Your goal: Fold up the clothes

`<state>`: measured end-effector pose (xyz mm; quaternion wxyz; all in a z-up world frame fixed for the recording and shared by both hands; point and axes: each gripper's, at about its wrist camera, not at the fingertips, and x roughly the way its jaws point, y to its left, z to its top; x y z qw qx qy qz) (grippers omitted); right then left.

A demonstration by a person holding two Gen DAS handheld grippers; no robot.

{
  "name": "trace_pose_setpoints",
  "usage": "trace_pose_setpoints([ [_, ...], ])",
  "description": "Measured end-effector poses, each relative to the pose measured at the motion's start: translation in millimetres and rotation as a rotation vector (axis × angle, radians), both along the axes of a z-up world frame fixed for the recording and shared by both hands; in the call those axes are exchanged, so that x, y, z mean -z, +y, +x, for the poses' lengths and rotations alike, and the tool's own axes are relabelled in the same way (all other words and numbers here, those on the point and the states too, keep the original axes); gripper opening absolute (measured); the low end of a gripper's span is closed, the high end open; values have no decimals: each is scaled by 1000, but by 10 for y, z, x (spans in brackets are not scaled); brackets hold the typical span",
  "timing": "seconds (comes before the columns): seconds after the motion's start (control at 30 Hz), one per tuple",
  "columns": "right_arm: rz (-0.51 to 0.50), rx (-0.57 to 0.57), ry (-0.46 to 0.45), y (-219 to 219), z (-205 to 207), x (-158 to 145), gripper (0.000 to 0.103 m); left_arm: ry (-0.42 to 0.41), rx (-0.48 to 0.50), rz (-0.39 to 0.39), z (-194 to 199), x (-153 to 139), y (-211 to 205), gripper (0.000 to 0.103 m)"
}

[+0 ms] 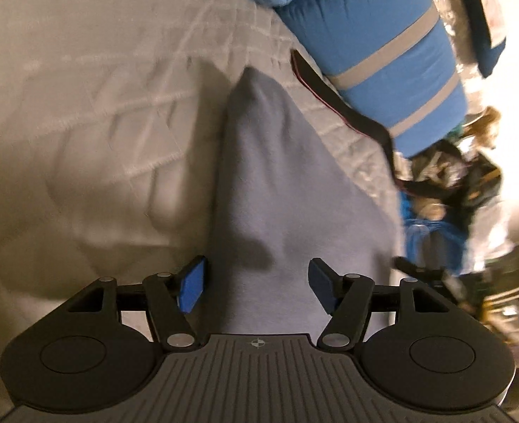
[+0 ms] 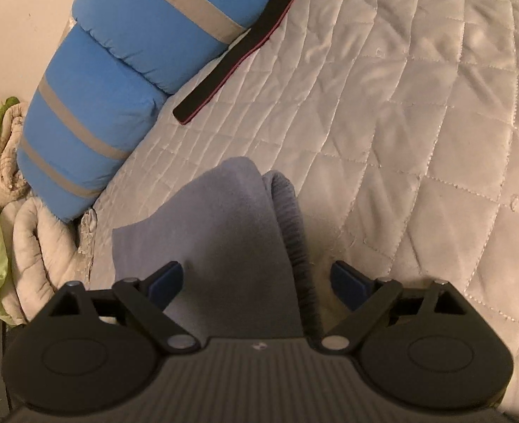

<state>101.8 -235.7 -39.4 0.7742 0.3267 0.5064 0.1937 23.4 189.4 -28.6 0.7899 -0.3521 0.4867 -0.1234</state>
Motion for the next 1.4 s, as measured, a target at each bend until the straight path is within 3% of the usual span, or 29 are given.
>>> trace_pose_setpoints([
  [0.2,98,-9,52,-56,38,66,94,35,8,-168,72,160,121,59],
  [0.27,108,-10,60,-61,43,77,93,40,21,-181,106,181,116,56],
  [0.33,113,-20,63,-56,28,76,86,51,27,-158,127,188,93,40],
  [0.37,105,-24,61,-45,22,71,82,60,23,-157,131,193,104,25],
  [0.4,97,-28,59,-32,17,66,64,69,20,-169,123,208,103,19],
  [0.47,85,-29,59,-16,14,77,40,54,33,-153,112,156,82,16],
  [0.5,79,-29,59,-9,13,83,32,32,50,-127,109,80,69,15],
  [0.57,108,-29,6,-20,-25,18,29,-3,59,-106,100,-60,100,14],
  [0.87,253,-139,-167,316,36,-298,27,-128,-88,-167,-29,-462,725,13],
  [0.97,227,-178,-153,532,202,-299,27,-78,-135,-129,-6,-382,813,14],
  [1.03,189,-189,-84,632,323,-182,31,6,-183,-75,54,-263,840,17],
  [1.13,95,-183,-7,750,461,-20,43,105,-227,-42,156,-107,880,28],
  [1.27,45,-152,-111,773,461,-155,56,71,-253,-28,234,-129,910,37],
  [1.4,-40,-89,-271,737,382,-381,60,18,-284,42,278,-191,873,37],
])
